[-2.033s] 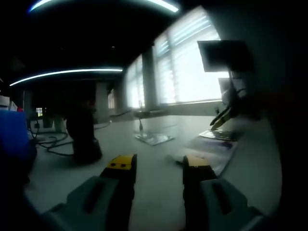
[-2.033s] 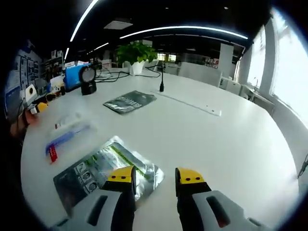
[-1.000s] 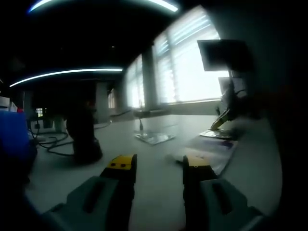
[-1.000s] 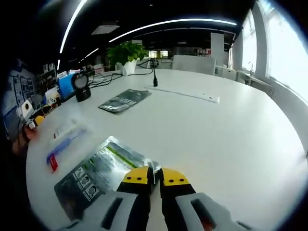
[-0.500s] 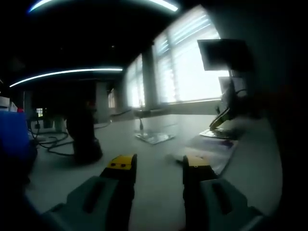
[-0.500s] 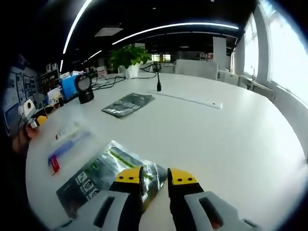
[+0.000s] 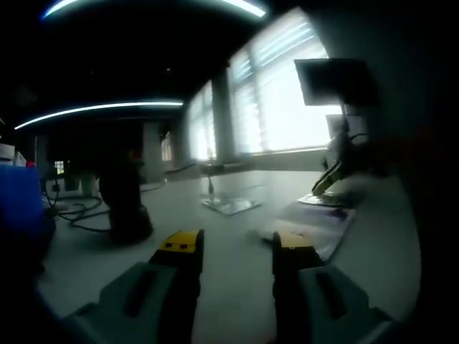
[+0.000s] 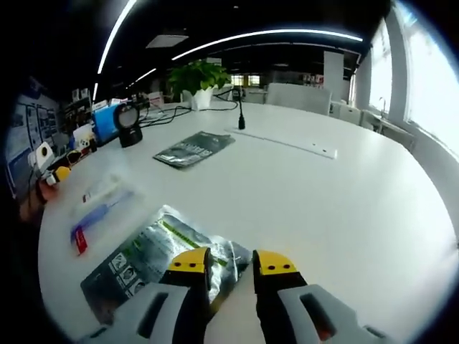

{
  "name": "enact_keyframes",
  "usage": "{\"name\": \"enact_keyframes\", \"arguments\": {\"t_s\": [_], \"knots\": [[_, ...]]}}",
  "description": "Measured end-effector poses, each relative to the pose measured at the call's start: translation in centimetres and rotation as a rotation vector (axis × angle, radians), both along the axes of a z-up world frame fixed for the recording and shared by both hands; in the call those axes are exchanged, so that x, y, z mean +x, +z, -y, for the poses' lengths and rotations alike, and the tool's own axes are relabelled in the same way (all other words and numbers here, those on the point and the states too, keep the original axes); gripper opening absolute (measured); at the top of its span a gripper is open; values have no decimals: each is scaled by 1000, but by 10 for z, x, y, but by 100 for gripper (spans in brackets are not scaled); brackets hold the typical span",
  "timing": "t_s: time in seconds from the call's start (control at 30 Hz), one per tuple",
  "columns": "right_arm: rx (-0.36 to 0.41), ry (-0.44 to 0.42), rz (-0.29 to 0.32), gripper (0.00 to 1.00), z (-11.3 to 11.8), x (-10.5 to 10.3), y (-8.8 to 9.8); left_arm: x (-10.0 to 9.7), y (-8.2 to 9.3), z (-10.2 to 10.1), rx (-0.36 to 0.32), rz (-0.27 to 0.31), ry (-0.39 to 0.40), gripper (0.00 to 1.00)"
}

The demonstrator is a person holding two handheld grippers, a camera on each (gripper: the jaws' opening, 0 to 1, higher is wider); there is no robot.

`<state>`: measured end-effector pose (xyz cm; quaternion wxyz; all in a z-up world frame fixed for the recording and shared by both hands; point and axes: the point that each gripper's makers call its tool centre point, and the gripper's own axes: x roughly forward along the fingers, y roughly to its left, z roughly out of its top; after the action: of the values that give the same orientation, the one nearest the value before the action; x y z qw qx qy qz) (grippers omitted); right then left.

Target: Clip sheet goods on table flip sheet goods clip sheet goods scan sheet goods put sheet goods back to table

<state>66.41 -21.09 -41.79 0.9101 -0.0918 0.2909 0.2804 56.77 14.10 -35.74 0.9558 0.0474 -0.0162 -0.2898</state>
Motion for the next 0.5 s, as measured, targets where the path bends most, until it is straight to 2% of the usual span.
{"name": "enact_keyframes", "arguments": {"t_s": [0.1, 0.23, 0.5], "knots": [[27, 19, -23, 26, 0, -2, 0, 0, 0, 0, 0, 0, -1, 31], [20, 28, -28, 27, 1, 0, 0, 0, 0, 0, -1, 0, 0, 31], [-42, 5, -13, 15, 6, 3, -2, -1, 0, 0, 0, 2, 0, 31]]}}
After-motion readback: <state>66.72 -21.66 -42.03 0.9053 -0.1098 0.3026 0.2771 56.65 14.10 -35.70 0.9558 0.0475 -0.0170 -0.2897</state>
